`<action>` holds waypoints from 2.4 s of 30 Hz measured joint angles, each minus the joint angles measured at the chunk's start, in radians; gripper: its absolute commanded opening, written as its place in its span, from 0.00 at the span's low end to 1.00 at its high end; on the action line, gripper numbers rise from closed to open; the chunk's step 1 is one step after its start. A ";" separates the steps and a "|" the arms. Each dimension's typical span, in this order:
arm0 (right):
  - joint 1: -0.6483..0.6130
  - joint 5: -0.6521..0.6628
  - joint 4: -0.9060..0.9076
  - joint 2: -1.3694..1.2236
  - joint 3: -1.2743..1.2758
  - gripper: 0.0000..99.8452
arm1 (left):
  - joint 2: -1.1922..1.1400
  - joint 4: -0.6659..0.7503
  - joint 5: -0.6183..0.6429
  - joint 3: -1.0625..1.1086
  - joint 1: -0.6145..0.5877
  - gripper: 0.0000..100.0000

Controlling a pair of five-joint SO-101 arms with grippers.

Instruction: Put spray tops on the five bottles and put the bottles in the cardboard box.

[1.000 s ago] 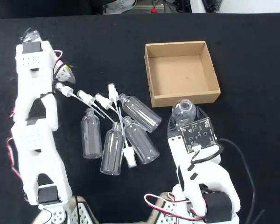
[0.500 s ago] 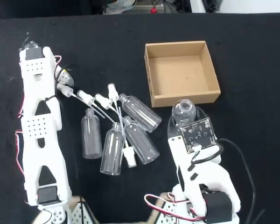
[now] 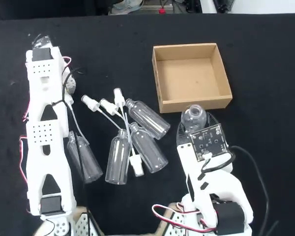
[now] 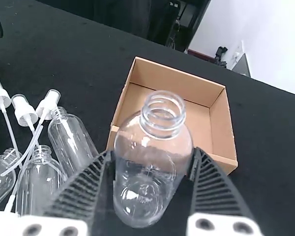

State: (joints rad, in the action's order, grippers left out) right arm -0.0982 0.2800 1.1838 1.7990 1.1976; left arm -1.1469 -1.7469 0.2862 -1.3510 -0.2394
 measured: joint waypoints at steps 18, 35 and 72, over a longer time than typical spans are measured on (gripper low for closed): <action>-0.373 -0.118 -0.279 0.000 0.147 0.14 | 0.847 -0.012 -0.034 0.026 0.055 0.03; -0.545 -0.129 -0.328 0.000 0.161 0.14 | 1.639 0.238 -0.037 0.560 0.601 0.04; -0.548 -0.129 -0.310 0.000 0.161 0.14 | 1.877 0.427 -0.167 1.204 0.787 0.22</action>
State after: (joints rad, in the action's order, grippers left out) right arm -0.6460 0.1511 0.8738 1.7990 1.3587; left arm 0.7296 -1.3203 0.1189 -0.1465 0.5478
